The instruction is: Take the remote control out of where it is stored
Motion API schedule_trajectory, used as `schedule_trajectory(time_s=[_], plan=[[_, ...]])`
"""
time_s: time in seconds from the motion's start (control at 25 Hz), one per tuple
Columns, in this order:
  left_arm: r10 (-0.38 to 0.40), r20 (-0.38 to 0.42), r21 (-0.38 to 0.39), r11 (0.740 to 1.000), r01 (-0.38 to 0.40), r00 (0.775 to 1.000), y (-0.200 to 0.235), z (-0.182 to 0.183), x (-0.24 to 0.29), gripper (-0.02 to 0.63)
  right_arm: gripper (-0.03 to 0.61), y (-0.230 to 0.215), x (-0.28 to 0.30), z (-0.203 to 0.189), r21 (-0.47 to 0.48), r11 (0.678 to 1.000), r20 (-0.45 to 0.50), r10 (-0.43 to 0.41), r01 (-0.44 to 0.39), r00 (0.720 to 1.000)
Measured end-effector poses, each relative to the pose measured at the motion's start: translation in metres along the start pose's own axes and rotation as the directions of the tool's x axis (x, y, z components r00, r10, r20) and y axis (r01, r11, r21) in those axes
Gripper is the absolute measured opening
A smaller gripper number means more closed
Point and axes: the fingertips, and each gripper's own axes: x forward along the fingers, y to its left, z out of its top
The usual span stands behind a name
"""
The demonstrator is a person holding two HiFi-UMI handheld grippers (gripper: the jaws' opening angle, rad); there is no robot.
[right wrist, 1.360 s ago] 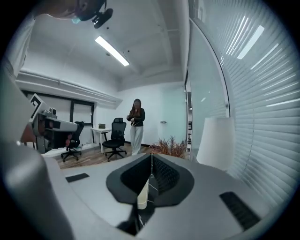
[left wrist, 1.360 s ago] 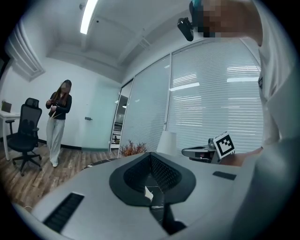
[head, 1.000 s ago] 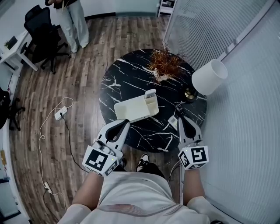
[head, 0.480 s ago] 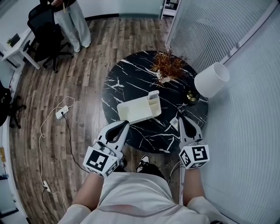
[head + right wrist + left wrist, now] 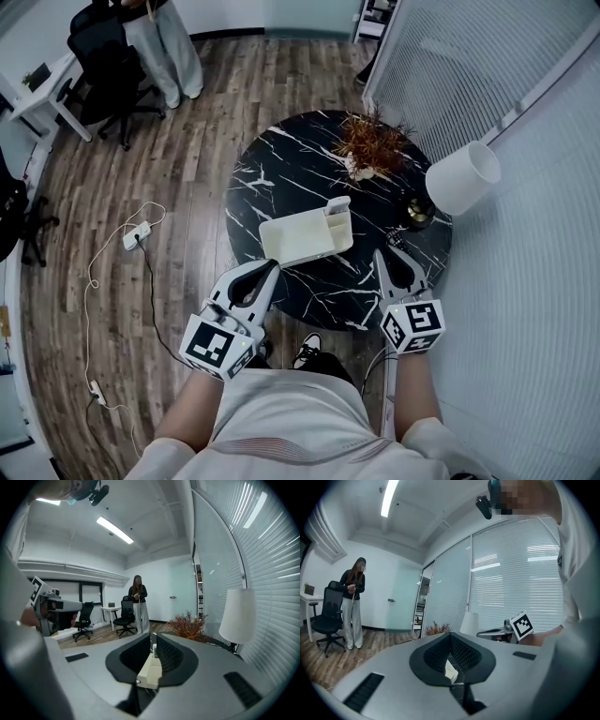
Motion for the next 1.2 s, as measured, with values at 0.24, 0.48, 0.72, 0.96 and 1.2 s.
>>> schedule_trajectory(time_s=[0.24,0.48,0.72,0.96,1.2], plan=[[0.038,-0.012,-0.021,0.999,-0.038,0.999,0.016,-0.005,-0.012,0.009,0.214,0.006,0.055,-0.02,-0.023,1.0,-0.112,0.009,-0.011,0.994],[0.084,-0.022,-0.044,0.995,-0.085,0.996,0.039,-0.014,-0.023,0.009,0.249,0.001,0.106,-0.048,-0.027,0.998,-0.17,-0.059,0.055,0.984],[0.128,-0.048,-0.066,0.989,-0.131,0.991,0.06,-0.022,-0.033,0.009,0.268,-0.008,0.155,-0.087,-0.015,0.994,-0.248,-0.105,0.105,0.963],[0.152,-0.075,-0.078,0.984,-0.158,0.986,0.08,-0.032,-0.036,0.009,0.282,-0.027,0.18,-0.106,0.027,0.981,-0.26,-0.181,0.194,0.949],[0.156,-0.099,-0.082,0.983,-0.165,0.983,0.094,-0.036,-0.035,0.009,0.282,-0.031,0.196,-0.115,0.057,0.979,-0.269,-0.173,0.194,0.948]])
